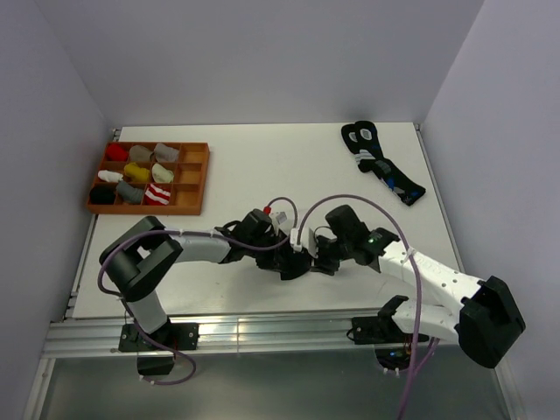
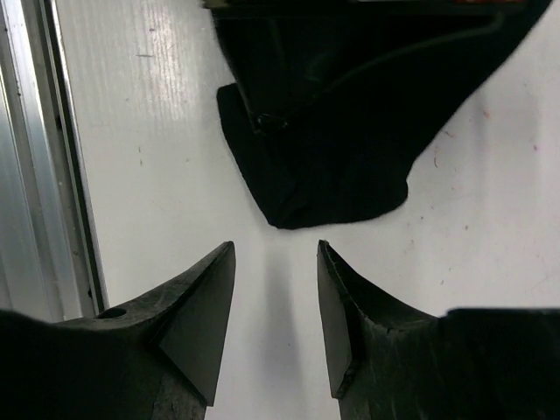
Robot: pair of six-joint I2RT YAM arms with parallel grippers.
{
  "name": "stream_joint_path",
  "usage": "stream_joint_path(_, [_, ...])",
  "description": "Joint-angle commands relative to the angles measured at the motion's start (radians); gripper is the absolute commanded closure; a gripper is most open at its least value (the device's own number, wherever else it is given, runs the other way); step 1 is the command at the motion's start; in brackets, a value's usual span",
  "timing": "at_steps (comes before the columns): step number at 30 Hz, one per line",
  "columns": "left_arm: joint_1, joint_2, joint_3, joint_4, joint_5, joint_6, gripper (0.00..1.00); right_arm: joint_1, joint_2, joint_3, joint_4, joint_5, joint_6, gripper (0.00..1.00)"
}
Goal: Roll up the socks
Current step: Roll the sock at the center of the board.
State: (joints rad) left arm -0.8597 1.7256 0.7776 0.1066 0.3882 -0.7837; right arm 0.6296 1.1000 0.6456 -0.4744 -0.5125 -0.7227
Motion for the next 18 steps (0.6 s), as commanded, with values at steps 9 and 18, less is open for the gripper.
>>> stream_joint_path(9, [0.013,0.098,0.06,-0.085,0.075,0.011,1.0,0.202,-0.003,-0.112,0.218,0.186,-0.084,0.51])
stream_joint_path(18, [0.013,0.111,0.071,-0.091,0.077,0.012,1.0,0.265,0.072,-0.112,0.28,0.256,-0.13,0.52])
